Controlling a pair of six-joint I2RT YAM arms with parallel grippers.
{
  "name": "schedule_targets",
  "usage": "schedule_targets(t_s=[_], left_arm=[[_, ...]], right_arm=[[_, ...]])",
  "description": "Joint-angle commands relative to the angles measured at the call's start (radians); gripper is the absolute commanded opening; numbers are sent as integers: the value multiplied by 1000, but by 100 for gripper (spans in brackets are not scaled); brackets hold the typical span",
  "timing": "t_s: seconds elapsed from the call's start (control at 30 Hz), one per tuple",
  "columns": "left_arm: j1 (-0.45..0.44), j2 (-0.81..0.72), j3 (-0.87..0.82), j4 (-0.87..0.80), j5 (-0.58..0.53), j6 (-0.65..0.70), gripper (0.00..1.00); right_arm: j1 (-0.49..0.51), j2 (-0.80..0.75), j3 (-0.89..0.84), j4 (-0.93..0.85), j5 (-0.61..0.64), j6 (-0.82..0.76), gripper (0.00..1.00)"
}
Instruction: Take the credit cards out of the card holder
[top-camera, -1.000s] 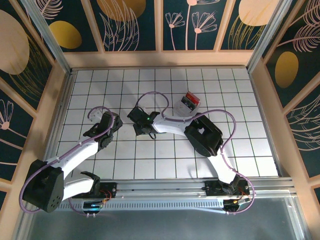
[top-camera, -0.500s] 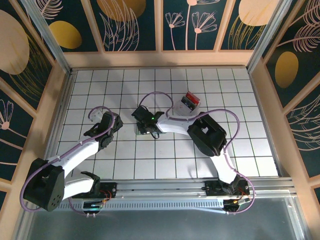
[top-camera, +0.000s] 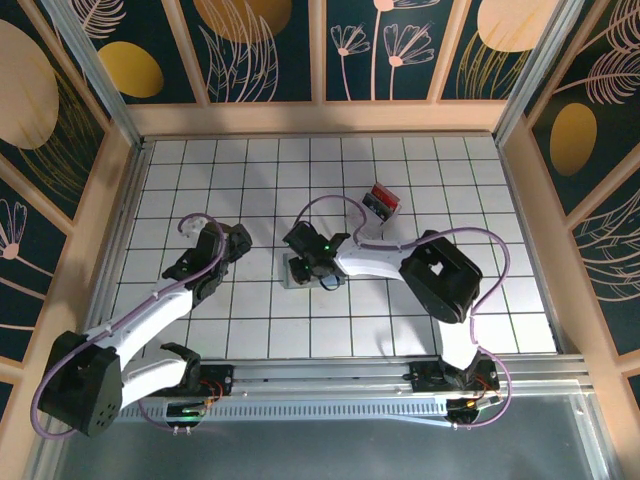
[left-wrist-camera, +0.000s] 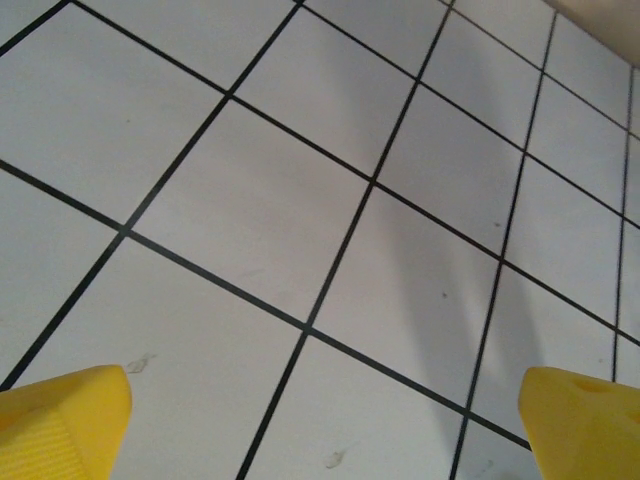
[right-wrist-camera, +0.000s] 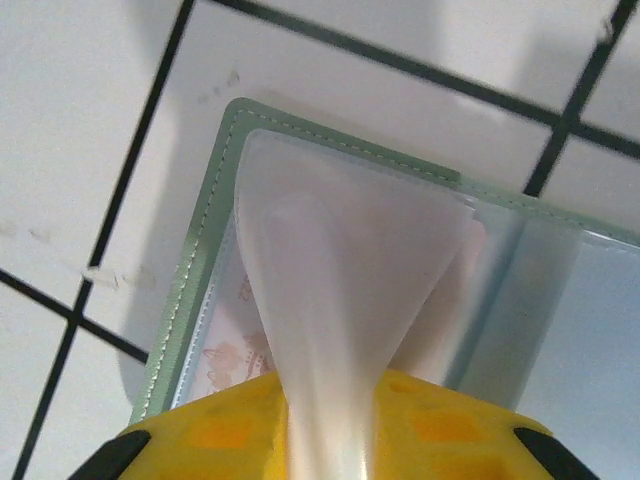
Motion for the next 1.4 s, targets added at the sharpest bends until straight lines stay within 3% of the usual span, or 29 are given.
schedule_targets(t_s=[0.0,0.63,1.1,1.37], left_arm=[[-17,-9,-11,27,7,14,99],[-19,-16,18,-1,-29,26,99],[-23,3,32,5,-2,72,99],[-146,90,88,11,-46,126,99]], right_arm=[[16,-49,-29,-63,73,-8,28],[17,-105,-9,-142,293,44,47],[-12,-136,-64,-177,368,90,47],[-66,-172,-128,-142,345,105,45]])
